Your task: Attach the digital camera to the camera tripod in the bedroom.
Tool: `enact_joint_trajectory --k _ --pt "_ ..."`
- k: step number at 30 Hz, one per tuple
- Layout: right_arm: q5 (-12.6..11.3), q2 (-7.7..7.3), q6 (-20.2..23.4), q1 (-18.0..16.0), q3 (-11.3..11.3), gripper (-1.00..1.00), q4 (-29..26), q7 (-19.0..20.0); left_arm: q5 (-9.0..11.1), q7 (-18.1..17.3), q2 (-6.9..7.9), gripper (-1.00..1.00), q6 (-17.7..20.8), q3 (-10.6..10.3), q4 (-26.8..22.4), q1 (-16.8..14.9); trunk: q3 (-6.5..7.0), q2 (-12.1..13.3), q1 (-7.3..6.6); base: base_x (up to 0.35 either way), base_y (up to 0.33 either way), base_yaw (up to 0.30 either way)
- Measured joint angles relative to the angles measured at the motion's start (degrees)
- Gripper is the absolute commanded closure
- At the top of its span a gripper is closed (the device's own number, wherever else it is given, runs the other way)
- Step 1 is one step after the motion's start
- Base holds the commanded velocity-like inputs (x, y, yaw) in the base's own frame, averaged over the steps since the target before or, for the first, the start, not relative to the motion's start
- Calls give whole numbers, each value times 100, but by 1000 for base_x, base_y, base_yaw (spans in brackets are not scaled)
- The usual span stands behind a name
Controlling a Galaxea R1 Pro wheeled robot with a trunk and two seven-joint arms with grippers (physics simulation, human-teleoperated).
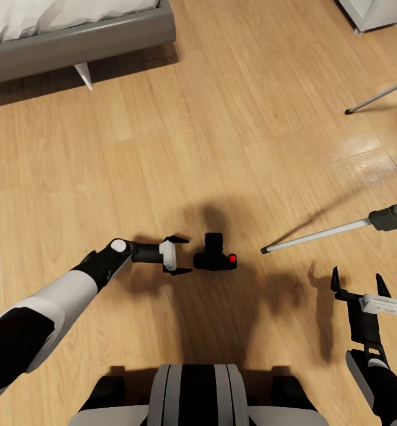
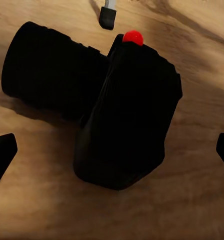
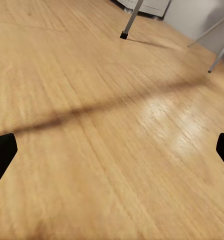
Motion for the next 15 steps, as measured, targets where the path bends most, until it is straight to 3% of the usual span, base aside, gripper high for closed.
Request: enact_joint_trajectory --k 6,7,15 --pt "0 0 0 0 0 -100 0 0 0 28 -60 -100 -54 -3 174 5 0 0 0 0 0 0" --pt "0 0 0 0 0 -100 2 0 -2 123 -147 -100 -72 -8 400 8 0 0 0 0 0 0" --pt "0 0 0 0 0 -100 0 0 -5 438 -240 -100 -82 -7 586 8 0 0 0 0 0 0"
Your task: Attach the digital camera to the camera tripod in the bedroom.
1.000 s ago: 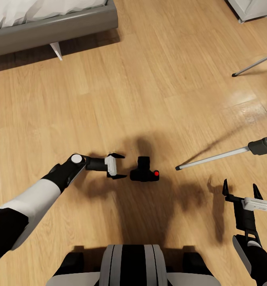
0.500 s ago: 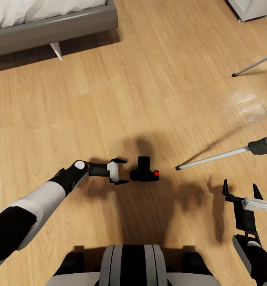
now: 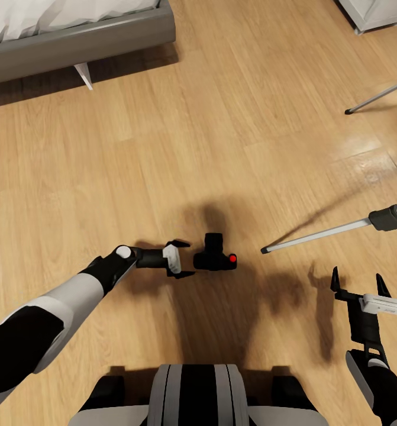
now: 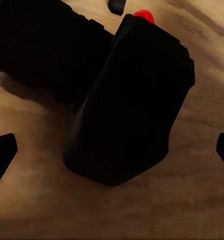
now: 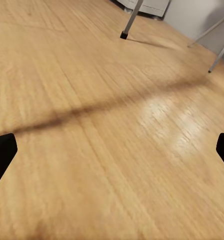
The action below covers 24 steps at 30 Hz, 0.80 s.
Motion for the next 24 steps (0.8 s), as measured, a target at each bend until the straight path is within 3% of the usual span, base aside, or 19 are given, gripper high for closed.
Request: enact_joint_trajectory --k 5,24 --pt "0 0 0 0 0 -100 1 0 -1 181 -87 -100 1 -1 66 0 0 0 0 0 0 0" --pt "0 3 0 0 0 -100 0 0 -3 273 -133 -100 8 -4 99 0 0 0 0 0 0 0"
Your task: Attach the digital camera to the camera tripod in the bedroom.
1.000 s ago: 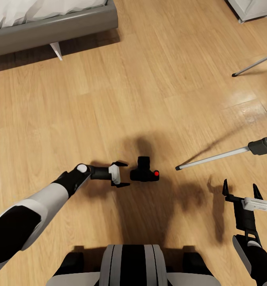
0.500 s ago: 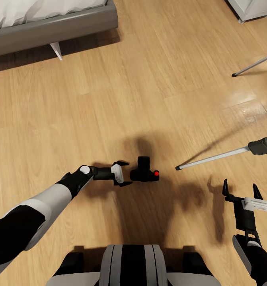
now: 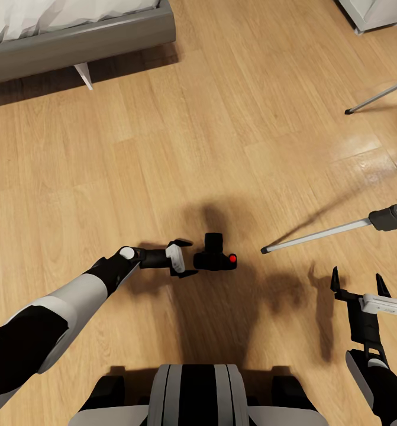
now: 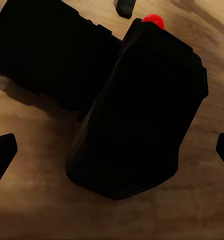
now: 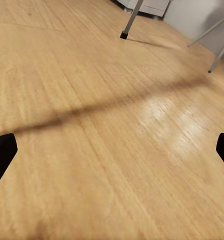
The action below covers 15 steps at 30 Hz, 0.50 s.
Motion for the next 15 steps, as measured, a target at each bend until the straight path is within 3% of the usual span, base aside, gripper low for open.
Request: enact_joint_trajectory --k 15 --pt "0 60 0 0 0 -100 8 0 0 79 -2 -100 1 -5 12 0 0 0 0 0 0 0"
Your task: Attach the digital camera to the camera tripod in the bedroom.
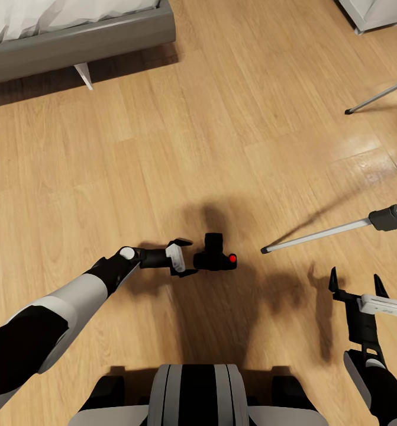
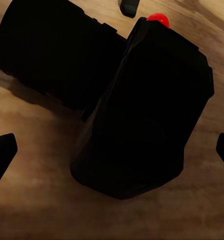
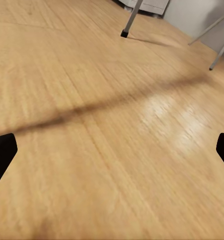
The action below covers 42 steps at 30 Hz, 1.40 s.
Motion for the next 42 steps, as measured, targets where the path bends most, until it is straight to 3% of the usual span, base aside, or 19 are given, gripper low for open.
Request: enact_joint_trajectory --k 42 --pt "-1 68 0 0 0 -100 0 0 -8 54 -77 -100 0 -55 107 0 0 0 0 0 0 0"
